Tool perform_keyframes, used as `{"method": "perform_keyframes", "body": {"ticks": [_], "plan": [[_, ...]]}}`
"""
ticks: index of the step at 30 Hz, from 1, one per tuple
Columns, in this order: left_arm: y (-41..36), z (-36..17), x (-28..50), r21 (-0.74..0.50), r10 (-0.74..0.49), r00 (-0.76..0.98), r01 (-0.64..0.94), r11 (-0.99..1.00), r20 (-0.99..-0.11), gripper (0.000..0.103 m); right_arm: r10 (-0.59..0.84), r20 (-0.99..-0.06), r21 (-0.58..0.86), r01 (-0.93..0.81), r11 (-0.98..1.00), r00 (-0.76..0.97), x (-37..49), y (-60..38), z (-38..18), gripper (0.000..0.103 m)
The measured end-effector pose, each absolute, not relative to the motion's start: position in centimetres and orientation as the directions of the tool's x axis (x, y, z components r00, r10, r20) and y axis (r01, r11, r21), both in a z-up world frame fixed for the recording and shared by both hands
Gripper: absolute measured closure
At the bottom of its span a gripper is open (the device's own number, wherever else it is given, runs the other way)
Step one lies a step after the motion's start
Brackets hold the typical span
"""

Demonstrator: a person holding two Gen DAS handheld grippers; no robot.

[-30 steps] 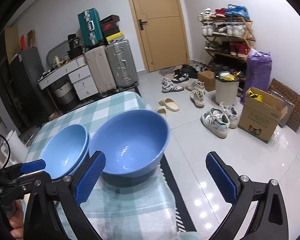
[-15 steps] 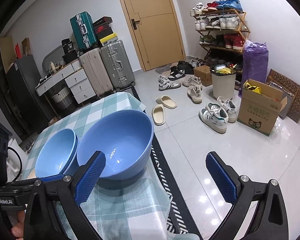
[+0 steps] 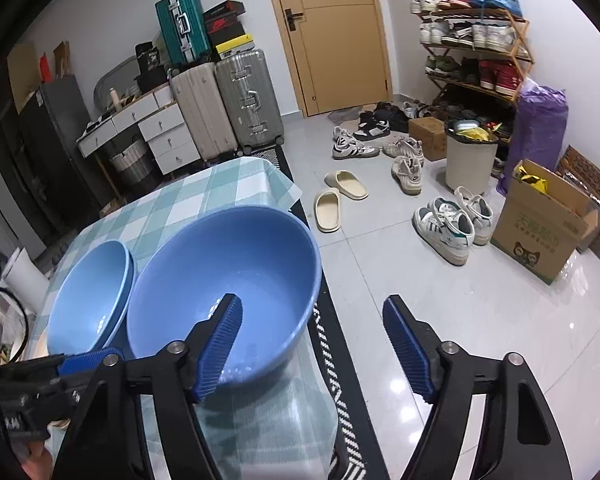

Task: Organize plates and bowls
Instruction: 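Close both grippers on the rim of the remaining blue bowl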

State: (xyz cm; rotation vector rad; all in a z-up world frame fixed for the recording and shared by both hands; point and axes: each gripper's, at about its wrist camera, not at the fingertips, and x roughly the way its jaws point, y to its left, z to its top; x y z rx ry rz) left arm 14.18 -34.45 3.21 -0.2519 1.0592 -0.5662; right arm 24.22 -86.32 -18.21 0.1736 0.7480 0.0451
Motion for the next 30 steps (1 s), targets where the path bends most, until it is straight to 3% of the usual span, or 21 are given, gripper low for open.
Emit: {"method": "perform_keyframes", "body": {"ticks": [3,13,16,21,30], "plan": [[-34.7,3.2,14.5,-0.450,-0.548,0.368,0.322,0.833,-0.751,0.050,0.118,-0.676,0.179,0.007,0.984,0.727,25.8,-86.5,-18.5,0.035],[-34.6,2.8,15.2,-0.459,-0.543,0.384,0.294,0.839,-0.747,0.050,0.121,-0.702,0.169,-0.001,0.986,0.701,29.3,-86.8,-20.4,0.071],[-34.8,2.7,15.3,-0.450,-0.536,0.390,0.295,0.843,-0.749,0.056,0.121,-0.701,0.168,-0.002,0.986,0.703,29.4,-86.8,-20.5,0.083],[-35.0,2.3,15.4,-0.440,-0.531,0.386,0.304,0.845,-0.754,0.072,0.118,-0.696,0.161,-0.006,0.987,0.708,29.8,-86.9,-20.9,0.089],[-35.5,2.5,14.9,-0.386,-0.502,0.416,0.334,0.860,-0.759,0.073,0.128,-0.684,0.161,-0.023,0.987,0.718,29.2,-86.8,-21.1,0.090]]}}
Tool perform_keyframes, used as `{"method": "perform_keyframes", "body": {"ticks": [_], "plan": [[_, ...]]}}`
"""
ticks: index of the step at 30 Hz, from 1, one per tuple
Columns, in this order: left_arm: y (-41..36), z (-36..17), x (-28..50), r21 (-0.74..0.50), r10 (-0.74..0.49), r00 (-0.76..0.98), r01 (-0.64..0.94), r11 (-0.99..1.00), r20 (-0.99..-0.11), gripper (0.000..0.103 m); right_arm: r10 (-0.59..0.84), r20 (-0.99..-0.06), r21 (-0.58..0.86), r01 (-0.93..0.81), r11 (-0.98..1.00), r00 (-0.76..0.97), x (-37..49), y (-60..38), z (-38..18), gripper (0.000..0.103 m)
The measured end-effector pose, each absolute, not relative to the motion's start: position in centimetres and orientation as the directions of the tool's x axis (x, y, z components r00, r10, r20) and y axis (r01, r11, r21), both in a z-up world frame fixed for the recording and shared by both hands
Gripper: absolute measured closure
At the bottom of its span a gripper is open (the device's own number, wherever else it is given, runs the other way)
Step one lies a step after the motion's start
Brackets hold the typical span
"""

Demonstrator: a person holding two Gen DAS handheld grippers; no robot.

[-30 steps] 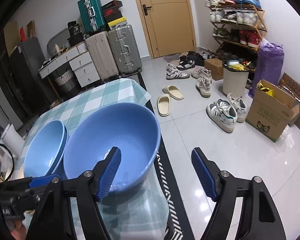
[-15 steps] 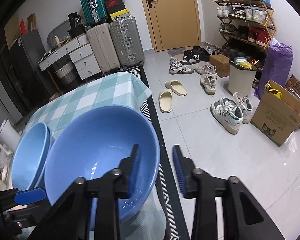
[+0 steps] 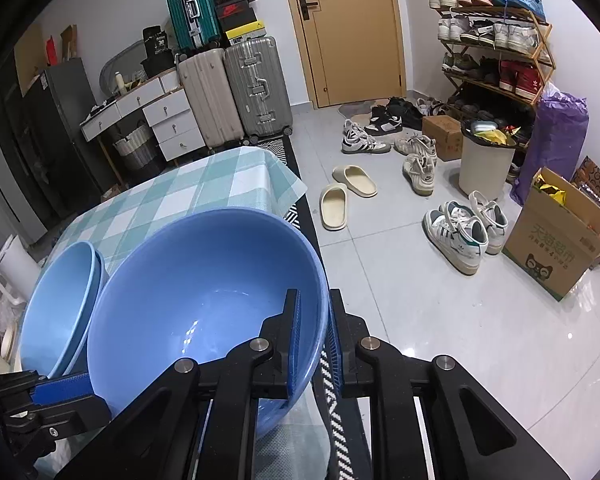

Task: Organize plates and bowls
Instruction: 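Lift the blue bowl with both grippers and carry it over the nested bowls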

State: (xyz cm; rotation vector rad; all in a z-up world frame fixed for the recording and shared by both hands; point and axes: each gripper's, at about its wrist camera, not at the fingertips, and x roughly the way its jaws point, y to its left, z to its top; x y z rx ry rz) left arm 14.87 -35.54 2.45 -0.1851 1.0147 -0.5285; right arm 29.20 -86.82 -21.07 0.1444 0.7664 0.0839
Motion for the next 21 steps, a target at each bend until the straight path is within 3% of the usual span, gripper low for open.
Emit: {"method": "perform_keyframes", "body": {"ticks": [21], "plan": [[-35.4,2.8,14.3,-0.371,-0.512,0.411,0.378,0.848,-0.754,0.073,0.105,-0.670,0.138,-0.016,0.990,0.735,27.3,-86.5,-20.2,0.089]]}}
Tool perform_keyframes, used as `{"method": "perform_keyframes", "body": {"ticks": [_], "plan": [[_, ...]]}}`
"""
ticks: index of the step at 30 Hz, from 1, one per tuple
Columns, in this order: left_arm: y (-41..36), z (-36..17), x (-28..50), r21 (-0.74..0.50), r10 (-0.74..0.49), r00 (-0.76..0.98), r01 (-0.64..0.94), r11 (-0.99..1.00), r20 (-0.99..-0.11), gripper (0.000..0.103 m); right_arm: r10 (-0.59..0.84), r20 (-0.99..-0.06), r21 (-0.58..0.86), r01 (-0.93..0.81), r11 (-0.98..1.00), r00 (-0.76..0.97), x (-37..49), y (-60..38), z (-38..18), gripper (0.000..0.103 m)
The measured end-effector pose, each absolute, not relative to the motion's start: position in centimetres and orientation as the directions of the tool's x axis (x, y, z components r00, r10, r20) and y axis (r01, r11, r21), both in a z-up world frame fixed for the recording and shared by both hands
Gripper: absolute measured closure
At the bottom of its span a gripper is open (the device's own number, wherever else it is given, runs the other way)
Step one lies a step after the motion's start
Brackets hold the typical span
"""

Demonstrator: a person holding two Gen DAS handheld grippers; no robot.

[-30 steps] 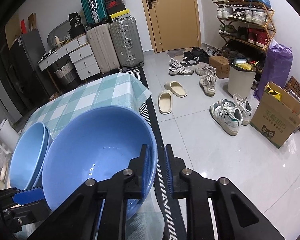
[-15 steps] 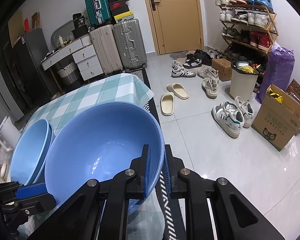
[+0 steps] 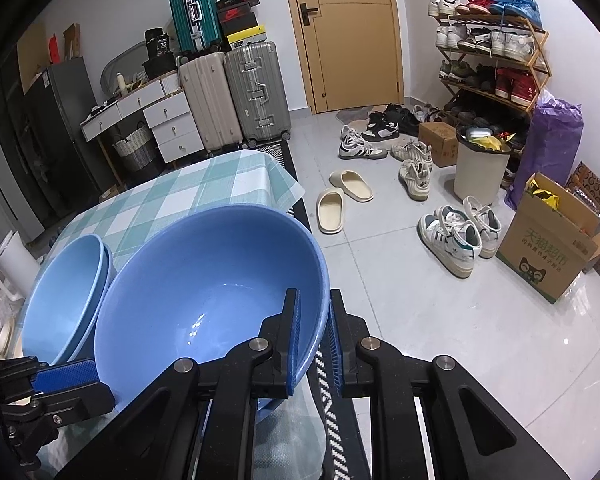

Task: Organize plates and bowls
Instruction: 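Lift the blue bowl with both grippers and carry it over the nested bowls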

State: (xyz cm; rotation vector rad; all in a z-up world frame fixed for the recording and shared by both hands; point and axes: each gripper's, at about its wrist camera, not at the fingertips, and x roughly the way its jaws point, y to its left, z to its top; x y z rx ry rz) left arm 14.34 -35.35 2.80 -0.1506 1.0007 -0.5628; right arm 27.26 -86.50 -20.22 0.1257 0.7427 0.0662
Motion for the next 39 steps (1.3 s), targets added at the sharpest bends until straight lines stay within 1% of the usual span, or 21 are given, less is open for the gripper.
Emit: {"method": "perform_keyframes", "body": {"ticks": [9,21,23,25,27,31,33,35,39], "plan": [[-35.1,4.2,13.3,-0.356,-0.522,0.431,0.411,0.840,-0.736,0.073,0.095,-0.649,0.130,-0.012,0.991,0.755,26.1,-86.4,-18.9,0.089],[-34.5,7.2,11.0,-0.334,-0.535,0.465,0.448,0.829,-0.705,0.073,0.087,-0.605,0.118,-0.019,0.993,0.792,24.4,-86.1,-15.8,0.089],[-34.4,7.7,10.5,-0.345,-0.559,0.462,0.468,0.813,-0.689,0.073,0.086,-0.598,0.113,-0.022,0.993,0.797,24.2,-85.9,-15.3,0.089],[-34.6,8.5,9.8,-0.335,-0.564,0.470,0.484,0.808,-0.679,0.073,0.131,-0.589,0.133,-0.065,0.989,0.797,23.9,-85.4,-14.8,0.089],[-34.8,8.7,9.3,-0.320,-0.564,0.479,0.499,0.805,-0.673,0.073,0.088,-0.590,0.070,-0.058,0.996,0.802,23.8,-84.3,-14.6,0.088],[-35.0,6.2,10.4,-0.334,-0.525,0.412,0.451,0.828,-0.745,0.073,0.125,-0.638,0.073,-0.102,0.992,0.760,25.3,-83.1,-16.4,0.088],[-34.6,5.3,10.7,-0.343,-0.515,0.399,0.428,0.836,-0.759,0.073,0.123,-0.680,0.098,-0.076,0.992,0.723,26.6,-83.4,-18.3,0.087],[-34.3,4.9,10.8,-0.340,-0.503,0.398,0.414,0.845,-0.767,0.073,0.138,-0.690,0.132,-0.064,0.989,0.710,27.3,-83.7,-19.5,0.087],[-33.3,5.1,10.1,-0.346,-0.502,0.398,0.401,0.848,-0.768,0.073,0.143,-0.707,0.142,-0.059,0.988,0.692,27.7,-83.9,-20.4,0.087]]}}
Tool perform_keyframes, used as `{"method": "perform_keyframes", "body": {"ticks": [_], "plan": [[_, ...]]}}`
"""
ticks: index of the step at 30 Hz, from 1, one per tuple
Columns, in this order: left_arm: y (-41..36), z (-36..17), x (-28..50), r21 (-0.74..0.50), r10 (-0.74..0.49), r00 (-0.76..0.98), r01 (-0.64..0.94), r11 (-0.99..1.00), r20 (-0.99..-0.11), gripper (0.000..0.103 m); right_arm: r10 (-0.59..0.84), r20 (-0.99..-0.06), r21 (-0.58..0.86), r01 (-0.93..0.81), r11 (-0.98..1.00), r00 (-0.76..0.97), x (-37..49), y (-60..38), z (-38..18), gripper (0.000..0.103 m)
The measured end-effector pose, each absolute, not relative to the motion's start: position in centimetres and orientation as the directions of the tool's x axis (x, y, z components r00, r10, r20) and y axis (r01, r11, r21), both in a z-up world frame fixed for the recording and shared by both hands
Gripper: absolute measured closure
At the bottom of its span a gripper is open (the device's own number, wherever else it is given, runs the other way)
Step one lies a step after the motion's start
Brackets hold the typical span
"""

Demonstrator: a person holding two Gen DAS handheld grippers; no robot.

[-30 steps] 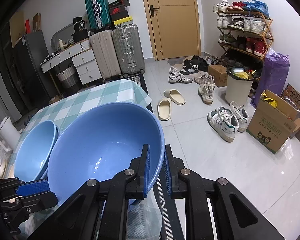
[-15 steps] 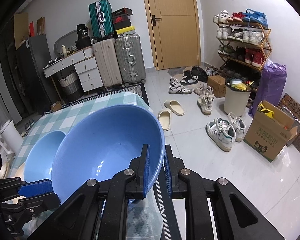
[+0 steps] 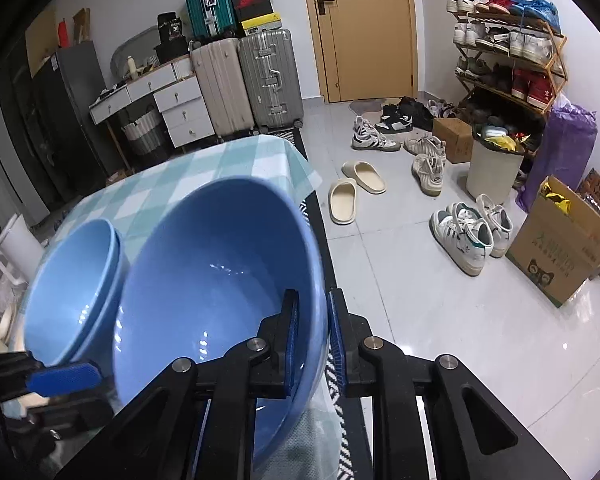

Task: Organize plates and bowls
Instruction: 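Lift the blue bowl with both grippers and carry it over the nested bowls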

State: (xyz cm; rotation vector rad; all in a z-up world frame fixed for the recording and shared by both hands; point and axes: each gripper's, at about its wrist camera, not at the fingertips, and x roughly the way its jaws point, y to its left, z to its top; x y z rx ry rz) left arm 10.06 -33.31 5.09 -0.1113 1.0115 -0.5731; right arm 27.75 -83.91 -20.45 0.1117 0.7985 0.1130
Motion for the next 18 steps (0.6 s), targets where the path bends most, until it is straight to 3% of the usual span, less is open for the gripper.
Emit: {"method": "perform_keyframes", "body": {"ticks": [18], "plan": [[-33.6,3.7,11.3,-0.387,-0.525,0.352,0.392,0.835,-0.775,0.073,0.177,-0.710,0.195,-0.051,0.980,0.681,27.8,-85.3,-21.5,0.087]]}}
